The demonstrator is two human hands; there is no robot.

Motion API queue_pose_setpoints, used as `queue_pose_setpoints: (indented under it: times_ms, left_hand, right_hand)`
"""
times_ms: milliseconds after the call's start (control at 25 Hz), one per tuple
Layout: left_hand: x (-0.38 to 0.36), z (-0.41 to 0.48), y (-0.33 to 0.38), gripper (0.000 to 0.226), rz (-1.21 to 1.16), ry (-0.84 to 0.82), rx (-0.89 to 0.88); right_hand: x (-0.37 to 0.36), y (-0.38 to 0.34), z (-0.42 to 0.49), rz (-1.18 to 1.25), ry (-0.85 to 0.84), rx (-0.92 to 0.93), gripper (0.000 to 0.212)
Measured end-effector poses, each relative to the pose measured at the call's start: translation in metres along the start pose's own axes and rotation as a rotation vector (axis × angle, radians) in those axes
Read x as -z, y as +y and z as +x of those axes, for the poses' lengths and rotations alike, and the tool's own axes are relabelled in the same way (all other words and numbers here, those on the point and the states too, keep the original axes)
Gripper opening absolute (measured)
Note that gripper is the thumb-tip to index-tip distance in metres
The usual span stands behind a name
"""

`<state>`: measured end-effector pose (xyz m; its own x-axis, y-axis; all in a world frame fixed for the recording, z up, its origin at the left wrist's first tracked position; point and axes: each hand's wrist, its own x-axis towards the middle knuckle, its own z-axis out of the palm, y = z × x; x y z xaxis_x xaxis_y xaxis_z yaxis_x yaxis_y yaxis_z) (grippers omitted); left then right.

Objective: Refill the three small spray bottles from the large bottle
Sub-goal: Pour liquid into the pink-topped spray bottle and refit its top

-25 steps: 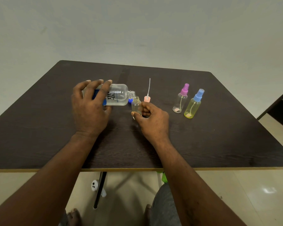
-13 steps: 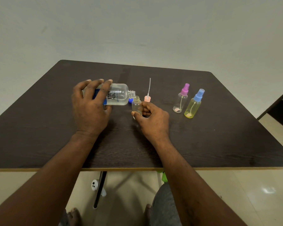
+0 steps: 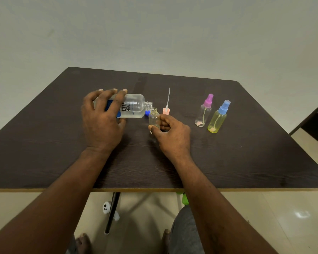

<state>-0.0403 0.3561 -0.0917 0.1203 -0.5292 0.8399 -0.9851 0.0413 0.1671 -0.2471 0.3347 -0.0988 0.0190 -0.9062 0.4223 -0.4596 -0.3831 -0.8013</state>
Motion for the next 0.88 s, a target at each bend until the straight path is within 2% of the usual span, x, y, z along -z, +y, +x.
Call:
queue_pose_setpoints:
  times_ms: [880]
  left_hand:
    - [0.0027, -0.0003, 0.0016, 0.068, 0.003, -0.018, 0.005]
  right_hand:
    - [-0.0008, 0.0028, 0.0000, -0.008, -0.001, 0.018, 0.039]
